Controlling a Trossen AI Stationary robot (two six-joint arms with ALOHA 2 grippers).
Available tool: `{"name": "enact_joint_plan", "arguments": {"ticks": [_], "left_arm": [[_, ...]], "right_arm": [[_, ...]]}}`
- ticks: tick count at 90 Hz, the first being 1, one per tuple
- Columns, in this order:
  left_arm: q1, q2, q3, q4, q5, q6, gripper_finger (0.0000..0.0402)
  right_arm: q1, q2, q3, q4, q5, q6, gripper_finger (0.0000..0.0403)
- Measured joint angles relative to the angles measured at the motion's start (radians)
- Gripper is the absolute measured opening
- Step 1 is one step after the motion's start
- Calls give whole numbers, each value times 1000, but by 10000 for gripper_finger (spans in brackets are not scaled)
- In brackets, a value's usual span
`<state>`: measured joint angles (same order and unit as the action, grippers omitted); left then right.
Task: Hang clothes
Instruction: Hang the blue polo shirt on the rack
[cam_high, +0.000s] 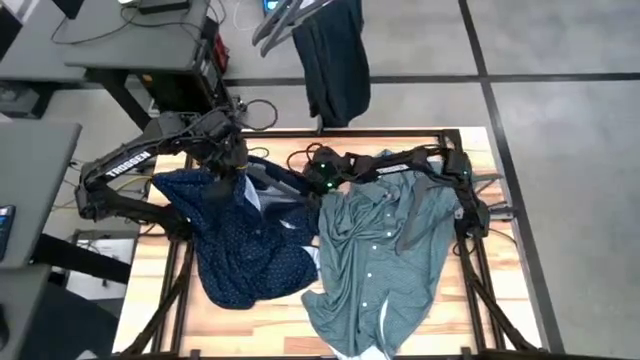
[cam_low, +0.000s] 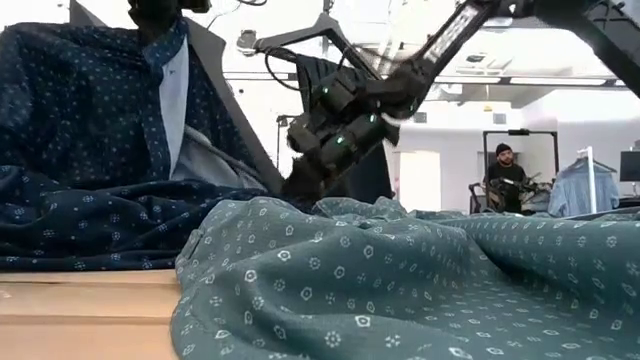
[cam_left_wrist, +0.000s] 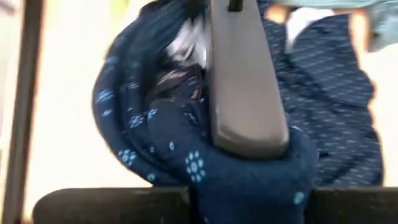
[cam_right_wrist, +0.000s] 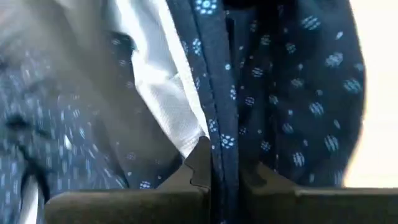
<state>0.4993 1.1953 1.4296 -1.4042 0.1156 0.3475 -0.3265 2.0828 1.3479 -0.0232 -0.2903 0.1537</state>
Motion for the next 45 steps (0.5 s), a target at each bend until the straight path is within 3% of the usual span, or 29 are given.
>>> {"name": "enact_joint_plan", "arguments": {"ticks": [32, 45], "left_arm": [[36, -33, 0, 12, -148, -79, 26], [60, -33, 0, 163, -195, -178, 26]], "right_arm": [[-38, -263, -1, -196, 87, -9, 2], [-11, -401, 0, -226, 126, 28, 1]]}}
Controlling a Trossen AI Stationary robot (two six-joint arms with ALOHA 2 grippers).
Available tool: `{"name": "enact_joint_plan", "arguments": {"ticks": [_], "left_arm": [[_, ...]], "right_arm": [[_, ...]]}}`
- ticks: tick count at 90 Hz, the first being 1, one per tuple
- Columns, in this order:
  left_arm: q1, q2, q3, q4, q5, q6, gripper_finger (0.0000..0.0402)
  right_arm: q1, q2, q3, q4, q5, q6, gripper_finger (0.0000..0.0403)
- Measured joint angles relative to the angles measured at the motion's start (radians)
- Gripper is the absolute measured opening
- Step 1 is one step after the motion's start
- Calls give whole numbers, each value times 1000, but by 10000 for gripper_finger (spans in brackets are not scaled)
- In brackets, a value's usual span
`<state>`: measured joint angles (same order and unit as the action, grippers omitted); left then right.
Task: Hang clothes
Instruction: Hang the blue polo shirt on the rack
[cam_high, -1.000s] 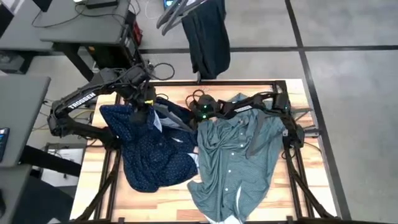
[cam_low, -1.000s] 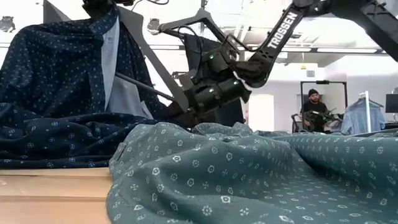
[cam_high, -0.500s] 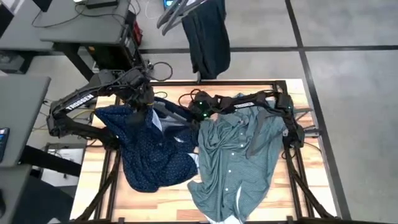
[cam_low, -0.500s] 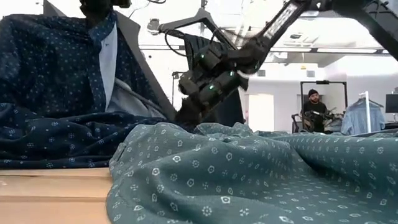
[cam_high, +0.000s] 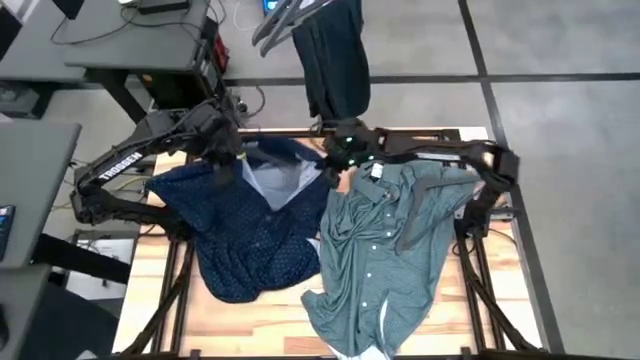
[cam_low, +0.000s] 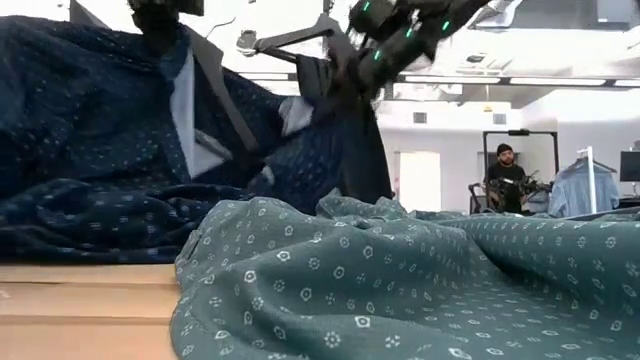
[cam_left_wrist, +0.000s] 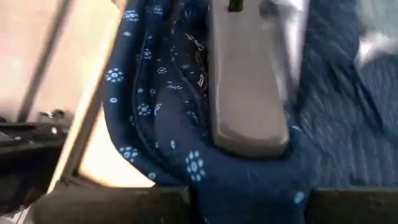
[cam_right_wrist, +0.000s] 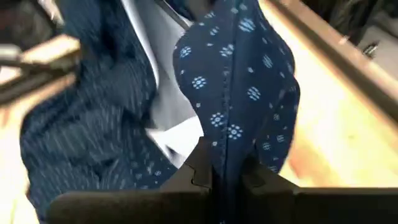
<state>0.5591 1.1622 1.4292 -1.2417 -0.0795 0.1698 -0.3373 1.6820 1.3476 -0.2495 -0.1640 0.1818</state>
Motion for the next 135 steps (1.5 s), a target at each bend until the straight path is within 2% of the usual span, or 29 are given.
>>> {"name": "enact_joint_plan", "arguments": {"ticks": [15, 33, 41, 47, 59, 72, 81, 96, 107, 121, 135], "left_arm": [[36, 0, 0, 164, 6, -94, 26], [81, 1, 2, 263, 30, -142, 26], [88, 3, 24, 257, 77, -97, 25], [87, 3, 49, 260, 99, -71, 25], [72, 2, 115, 272, 147, -25, 24], [68, 0, 173, 241, 165, -18, 24], [69, 0, 194, 207, 187, 8, 24], [68, 0, 201, 206, 364, 12, 24], [50, 1, 201, 254, 477, -17, 24], [12, 1, 201, 295, 495, -48, 24], [-8, 1, 201, 344, 492, -65, 24]], "right_arm": [[105, -81, 1, -15, 78, 11, 1], [221, -57, 1, -21, 156, 13, 0], [234, -31, 1, -50, 133, 33, 5], [218, -28, 0, -68, 92, 57, 17], [172, -67, 17, -141, 75, 57, 58], [138, -137, 145, -221, 36, -2, 117], [131, -180, 258, -273, 33, -114, 165], [71, -215, 404, -337, 48, -234, 222], [13, -209, 421, -426, 59, -244, 233], [3, -180, 412, -449, -13, -244, 230], [14, -162, 416, -443, -43, -282, 225]]}}
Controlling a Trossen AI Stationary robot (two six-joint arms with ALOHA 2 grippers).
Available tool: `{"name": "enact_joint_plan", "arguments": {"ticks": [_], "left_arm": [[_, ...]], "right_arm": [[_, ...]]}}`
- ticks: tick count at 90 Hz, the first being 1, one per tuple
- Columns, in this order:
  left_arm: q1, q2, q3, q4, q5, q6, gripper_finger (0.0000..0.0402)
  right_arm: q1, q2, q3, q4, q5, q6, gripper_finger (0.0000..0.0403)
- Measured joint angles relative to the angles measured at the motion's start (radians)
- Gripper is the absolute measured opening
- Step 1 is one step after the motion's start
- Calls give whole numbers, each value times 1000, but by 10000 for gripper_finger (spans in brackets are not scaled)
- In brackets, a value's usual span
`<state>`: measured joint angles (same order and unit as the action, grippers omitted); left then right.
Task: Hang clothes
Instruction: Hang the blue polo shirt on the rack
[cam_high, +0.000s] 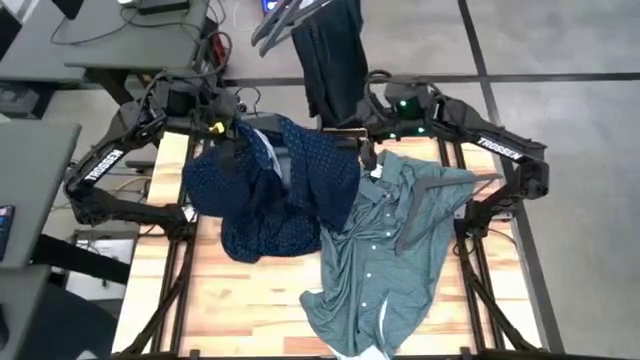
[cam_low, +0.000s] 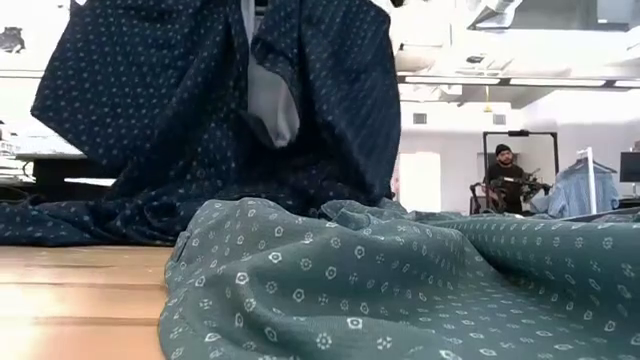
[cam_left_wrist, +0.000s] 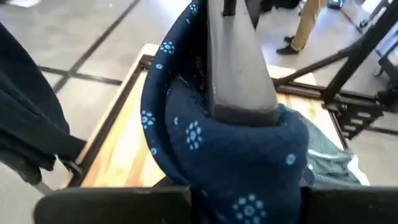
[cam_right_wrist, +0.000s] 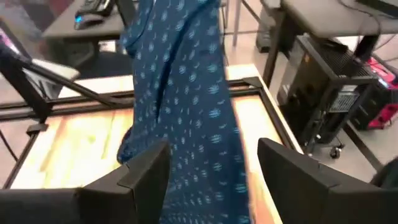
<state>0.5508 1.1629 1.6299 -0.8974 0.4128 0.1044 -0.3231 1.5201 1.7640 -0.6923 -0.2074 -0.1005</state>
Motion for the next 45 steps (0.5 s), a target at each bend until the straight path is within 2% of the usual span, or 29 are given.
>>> {"name": "enact_joint_plan", "arguments": {"ticks": [19, 29, 37, 45], "left_arm": [[-28, 10, 0, -1, 0, -15, 24], [-44, 9, 0, 14, -3, -12, 24], [-47, 9, 0, 14, -6, -12, 24], [-48, 9, 0, 21, -2, -14, 29]], "right_arm": [[11, 35, 0, 36, -37, -6, 213], [-1, 55, 0, 23, -64, -23, 190], [0, 61, -4, 9, -87, -40, 136], [-14, 54, -1, 5, -116, -52, 48]]}}
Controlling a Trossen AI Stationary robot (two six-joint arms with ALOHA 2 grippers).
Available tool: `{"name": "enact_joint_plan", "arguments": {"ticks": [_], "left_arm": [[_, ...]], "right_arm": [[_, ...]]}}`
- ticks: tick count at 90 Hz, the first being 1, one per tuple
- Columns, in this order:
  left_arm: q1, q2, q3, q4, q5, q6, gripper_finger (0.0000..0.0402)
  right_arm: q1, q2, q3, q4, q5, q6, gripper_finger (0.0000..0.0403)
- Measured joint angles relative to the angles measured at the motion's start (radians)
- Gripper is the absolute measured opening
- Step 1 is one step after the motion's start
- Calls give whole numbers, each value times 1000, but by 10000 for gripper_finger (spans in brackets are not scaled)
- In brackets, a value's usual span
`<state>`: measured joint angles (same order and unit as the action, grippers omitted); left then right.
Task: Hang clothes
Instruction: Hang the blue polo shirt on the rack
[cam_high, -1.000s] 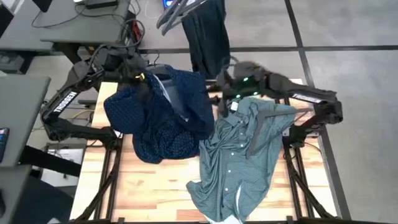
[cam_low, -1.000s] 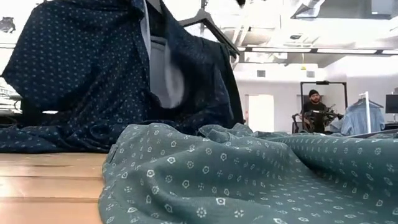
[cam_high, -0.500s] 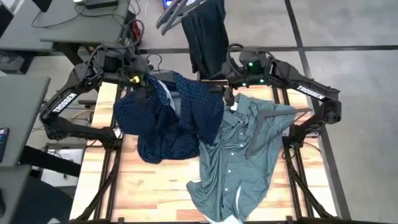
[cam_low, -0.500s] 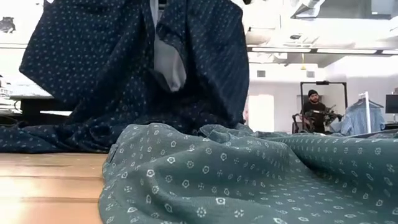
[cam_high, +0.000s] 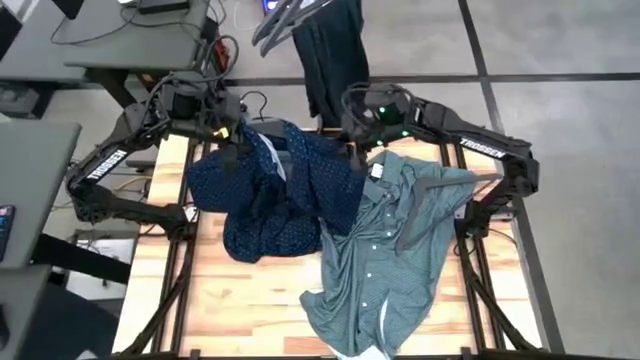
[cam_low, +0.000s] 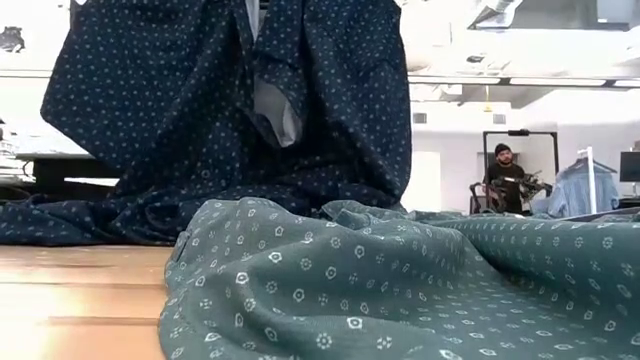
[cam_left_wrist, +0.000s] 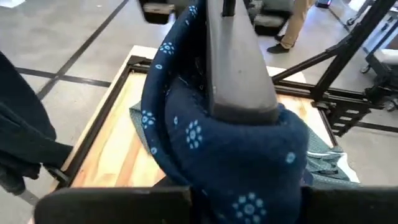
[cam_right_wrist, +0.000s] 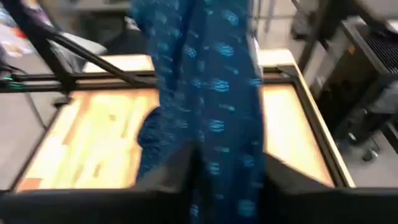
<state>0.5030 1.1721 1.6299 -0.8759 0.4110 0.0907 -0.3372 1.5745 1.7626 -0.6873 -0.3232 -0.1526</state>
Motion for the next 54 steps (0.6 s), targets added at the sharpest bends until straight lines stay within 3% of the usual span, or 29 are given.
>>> {"name": "enact_joint_plan", "arguments": {"ticks": [3, 25, 43, 54], "left_arm": [[0, 0, 0, 6, -2, 5, 35], [0, 0, 2, -41, -61, 9, 56], [-23, 1, 2, -92, -253, 41, 60], [-30, 0, 2, -137, -398, 152, 60]], "right_arm": [[-7, -1, 1, -4, -8, -12, 33], [-36, -13, -1, -11, 51, -53, 33], [-46, -22, -2, 29, 136, -82, 34], [-47, -22, -2, 39, 155, -95, 34]]}}
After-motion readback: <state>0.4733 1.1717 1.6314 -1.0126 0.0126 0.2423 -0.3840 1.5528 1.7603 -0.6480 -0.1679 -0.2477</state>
